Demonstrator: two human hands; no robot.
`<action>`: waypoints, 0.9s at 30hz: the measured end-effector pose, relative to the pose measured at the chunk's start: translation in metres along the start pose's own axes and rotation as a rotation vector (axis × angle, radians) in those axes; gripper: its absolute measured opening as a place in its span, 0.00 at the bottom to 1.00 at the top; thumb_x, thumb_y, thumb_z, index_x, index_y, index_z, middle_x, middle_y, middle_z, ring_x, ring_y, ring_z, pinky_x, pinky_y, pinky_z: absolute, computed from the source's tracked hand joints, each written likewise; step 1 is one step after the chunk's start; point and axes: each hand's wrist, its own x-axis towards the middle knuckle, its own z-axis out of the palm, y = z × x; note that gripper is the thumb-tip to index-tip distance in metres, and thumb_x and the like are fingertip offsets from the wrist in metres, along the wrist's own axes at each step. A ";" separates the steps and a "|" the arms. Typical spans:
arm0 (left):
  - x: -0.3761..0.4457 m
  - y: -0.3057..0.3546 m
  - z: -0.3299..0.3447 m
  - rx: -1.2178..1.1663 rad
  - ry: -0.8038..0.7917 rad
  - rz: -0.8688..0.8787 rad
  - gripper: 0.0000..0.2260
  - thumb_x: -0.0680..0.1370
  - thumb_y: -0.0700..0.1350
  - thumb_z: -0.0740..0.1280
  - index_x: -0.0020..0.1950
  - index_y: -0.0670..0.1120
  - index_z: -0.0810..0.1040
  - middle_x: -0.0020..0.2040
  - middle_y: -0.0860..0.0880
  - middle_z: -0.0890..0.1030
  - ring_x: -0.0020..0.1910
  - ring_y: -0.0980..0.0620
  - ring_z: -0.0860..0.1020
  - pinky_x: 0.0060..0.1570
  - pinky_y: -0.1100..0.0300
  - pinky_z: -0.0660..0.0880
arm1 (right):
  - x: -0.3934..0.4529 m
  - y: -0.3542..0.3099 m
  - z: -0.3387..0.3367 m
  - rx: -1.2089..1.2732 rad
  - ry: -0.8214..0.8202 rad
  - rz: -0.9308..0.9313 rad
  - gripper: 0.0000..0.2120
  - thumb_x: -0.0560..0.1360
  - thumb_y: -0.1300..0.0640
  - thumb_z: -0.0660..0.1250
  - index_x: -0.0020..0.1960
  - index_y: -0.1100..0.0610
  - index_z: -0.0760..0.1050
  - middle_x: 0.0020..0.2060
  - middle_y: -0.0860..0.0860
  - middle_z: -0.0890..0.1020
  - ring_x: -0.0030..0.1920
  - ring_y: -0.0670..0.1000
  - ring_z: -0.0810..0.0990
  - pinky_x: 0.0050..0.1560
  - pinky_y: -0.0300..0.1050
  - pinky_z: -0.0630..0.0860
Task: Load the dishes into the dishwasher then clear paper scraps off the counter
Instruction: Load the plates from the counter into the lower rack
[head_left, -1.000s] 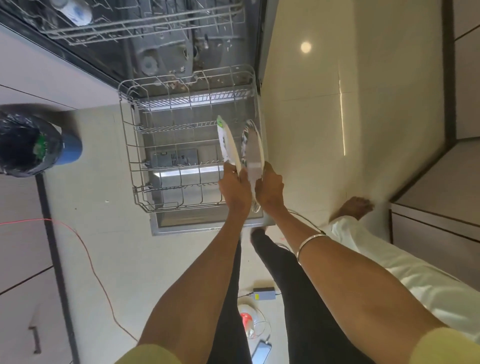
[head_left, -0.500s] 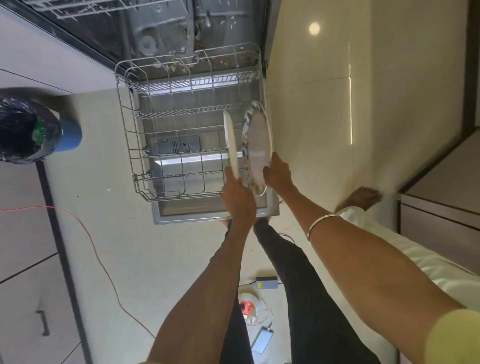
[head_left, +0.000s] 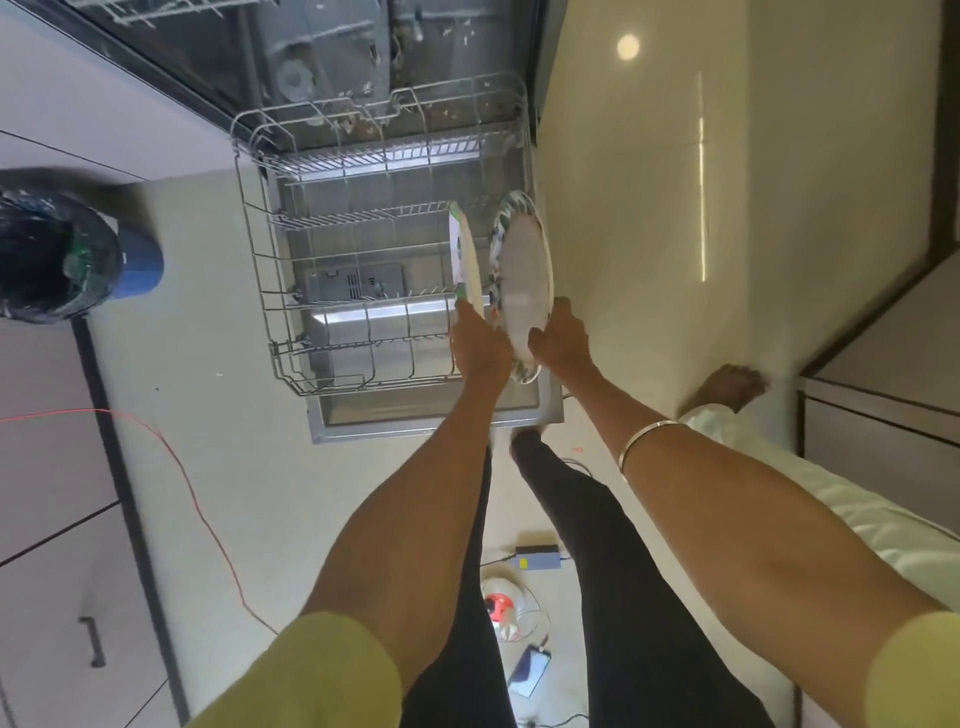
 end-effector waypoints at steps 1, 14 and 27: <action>-0.003 -0.005 0.000 -0.001 -0.013 -0.018 0.14 0.80 0.38 0.65 0.64 0.39 0.69 0.56 0.39 0.80 0.53 0.41 0.80 0.46 0.53 0.78 | 0.000 0.000 0.000 0.009 0.014 -0.009 0.19 0.76 0.65 0.61 0.65 0.64 0.64 0.56 0.63 0.78 0.55 0.64 0.78 0.45 0.44 0.69; -0.036 -0.020 -0.057 0.061 -0.155 0.114 0.19 0.82 0.47 0.63 0.70 0.40 0.67 0.61 0.40 0.79 0.58 0.39 0.80 0.53 0.47 0.78 | -0.050 -0.041 -0.024 0.026 0.304 -0.127 0.32 0.74 0.62 0.65 0.75 0.60 0.59 0.68 0.60 0.68 0.66 0.61 0.71 0.65 0.55 0.72; -0.090 0.018 -0.167 0.158 -0.105 0.261 0.18 0.85 0.48 0.52 0.55 0.36 0.76 0.45 0.41 0.79 0.44 0.43 0.79 0.43 0.53 0.77 | -0.147 -0.102 -0.091 -0.208 0.221 -0.304 0.22 0.75 0.65 0.61 0.69 0.63 0.70 0.63 0.61 0.75 0.63 0.61 0.75 0.63 0.50 0.71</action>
